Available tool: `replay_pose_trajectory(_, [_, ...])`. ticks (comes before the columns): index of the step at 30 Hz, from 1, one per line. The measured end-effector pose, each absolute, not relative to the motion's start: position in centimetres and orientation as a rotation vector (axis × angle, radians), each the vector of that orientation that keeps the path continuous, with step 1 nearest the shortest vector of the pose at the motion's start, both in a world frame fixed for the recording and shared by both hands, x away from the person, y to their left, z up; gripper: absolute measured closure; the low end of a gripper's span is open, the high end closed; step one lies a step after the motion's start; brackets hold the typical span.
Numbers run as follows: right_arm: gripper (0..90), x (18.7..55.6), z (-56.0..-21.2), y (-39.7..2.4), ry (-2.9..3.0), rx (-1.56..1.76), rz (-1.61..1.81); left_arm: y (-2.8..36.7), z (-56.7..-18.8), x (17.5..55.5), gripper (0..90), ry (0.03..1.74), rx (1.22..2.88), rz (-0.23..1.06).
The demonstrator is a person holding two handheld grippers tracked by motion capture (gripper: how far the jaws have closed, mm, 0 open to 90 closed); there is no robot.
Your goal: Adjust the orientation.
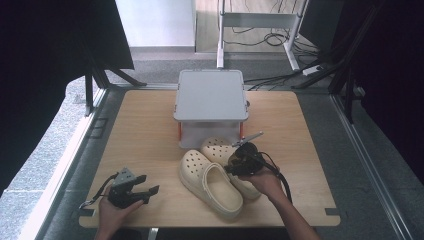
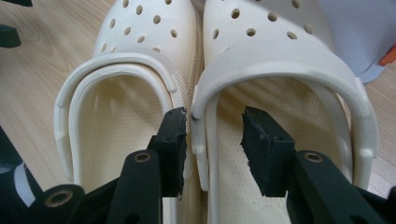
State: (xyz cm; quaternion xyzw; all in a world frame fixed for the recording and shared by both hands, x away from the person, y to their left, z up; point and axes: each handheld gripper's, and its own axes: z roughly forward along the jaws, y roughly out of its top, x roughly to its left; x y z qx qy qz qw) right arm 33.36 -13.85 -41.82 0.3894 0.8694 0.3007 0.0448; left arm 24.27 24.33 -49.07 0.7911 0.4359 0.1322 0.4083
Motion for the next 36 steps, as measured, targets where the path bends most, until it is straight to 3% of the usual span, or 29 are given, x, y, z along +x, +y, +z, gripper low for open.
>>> replay_pose_trajectory(11, [46.1, 33.1, -42.1, -12.7, 2.71, 1.154, 0.866, 24.3, -49.1, 24.3, 33.3, 1.099, 1.994, 0.334])
replay_pose_trajectory(16, [44.5, 33.5, -42.5, -11.8, 2.729, 1.153, 0.836, 24.4, -49.0, 24.2, 33.2, 1.097, 1.994, 0.333])
replay_pose_trajectory(24, [47.2, 34.2, -43.2, -10.8, 2.775, 1.144, 0.763, 24.3, -49.1, 24.3, 33.3, 1.097, 1.994, 0.335])
replay_pose_trajectory(36, [59.3, 35.4, -43.7, -9.3, 2.843, 1.125, 0.614, 24.4, -49.1, 24.2, 33.2, 1.097, 1.995, 0.337])
